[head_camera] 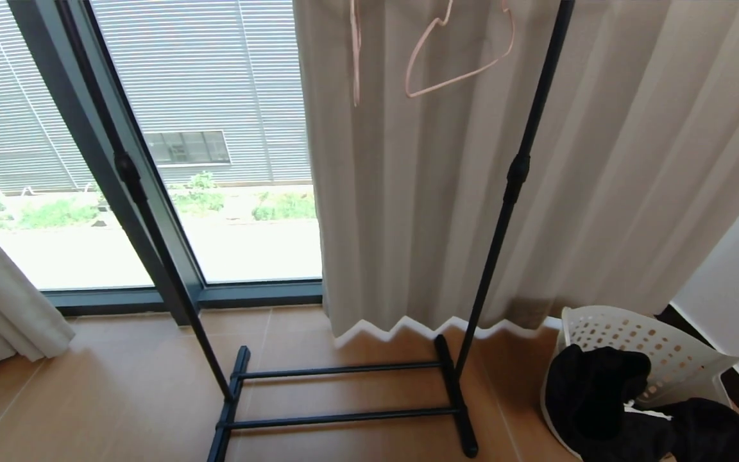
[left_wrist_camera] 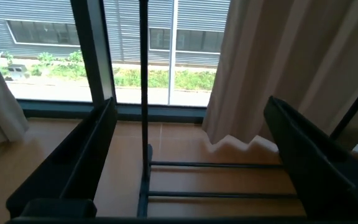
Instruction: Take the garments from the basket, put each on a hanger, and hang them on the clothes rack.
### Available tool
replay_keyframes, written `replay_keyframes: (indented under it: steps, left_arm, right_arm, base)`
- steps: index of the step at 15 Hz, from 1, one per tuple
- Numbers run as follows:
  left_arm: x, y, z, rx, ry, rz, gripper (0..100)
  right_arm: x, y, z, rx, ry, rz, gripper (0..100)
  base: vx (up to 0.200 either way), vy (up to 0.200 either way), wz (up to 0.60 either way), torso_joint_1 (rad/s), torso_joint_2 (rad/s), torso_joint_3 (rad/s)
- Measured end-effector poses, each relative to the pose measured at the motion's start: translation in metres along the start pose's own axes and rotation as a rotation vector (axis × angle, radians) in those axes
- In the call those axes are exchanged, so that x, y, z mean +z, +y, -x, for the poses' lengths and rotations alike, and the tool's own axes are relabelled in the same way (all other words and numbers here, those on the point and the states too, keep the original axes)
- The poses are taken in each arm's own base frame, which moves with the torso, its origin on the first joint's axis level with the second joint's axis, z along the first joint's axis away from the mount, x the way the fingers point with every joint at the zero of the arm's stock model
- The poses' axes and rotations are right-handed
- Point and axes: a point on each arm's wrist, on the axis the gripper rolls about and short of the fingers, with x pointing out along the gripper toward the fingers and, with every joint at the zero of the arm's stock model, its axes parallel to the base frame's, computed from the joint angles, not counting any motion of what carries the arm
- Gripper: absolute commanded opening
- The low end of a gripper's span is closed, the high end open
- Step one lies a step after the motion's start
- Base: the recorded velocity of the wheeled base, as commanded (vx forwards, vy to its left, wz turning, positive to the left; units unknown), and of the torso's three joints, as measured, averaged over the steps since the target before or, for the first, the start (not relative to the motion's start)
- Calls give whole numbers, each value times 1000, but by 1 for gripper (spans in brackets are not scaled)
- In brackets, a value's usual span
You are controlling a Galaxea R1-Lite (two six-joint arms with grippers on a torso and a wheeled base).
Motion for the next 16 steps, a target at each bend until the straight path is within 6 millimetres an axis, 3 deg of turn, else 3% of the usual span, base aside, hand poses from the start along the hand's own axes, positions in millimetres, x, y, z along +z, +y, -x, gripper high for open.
replay_keyframes:
  steps: [3,11,13,16]
  left_arm:
    - [0,0,0,1,0,0,100]
    - [0,0,0,1,0,0,100]
    - [0,0,0,0,0,0,100]
    - [0,0,0,0,-2,0,100]
  right_arm:
    - [0,0,0,0,0,0,100]
    - [0,0,0,0,0,0,100]
    - [0,0,0,0,0,0,100]
    - [0,0,0,1,1,1,100]
  base:
    - [0,0,-200,-4,2,1]
    - [0,-200,0,4,1,2]
    - [200,0,0,0,5,5]
    - [200,0,-600,1,4,9]
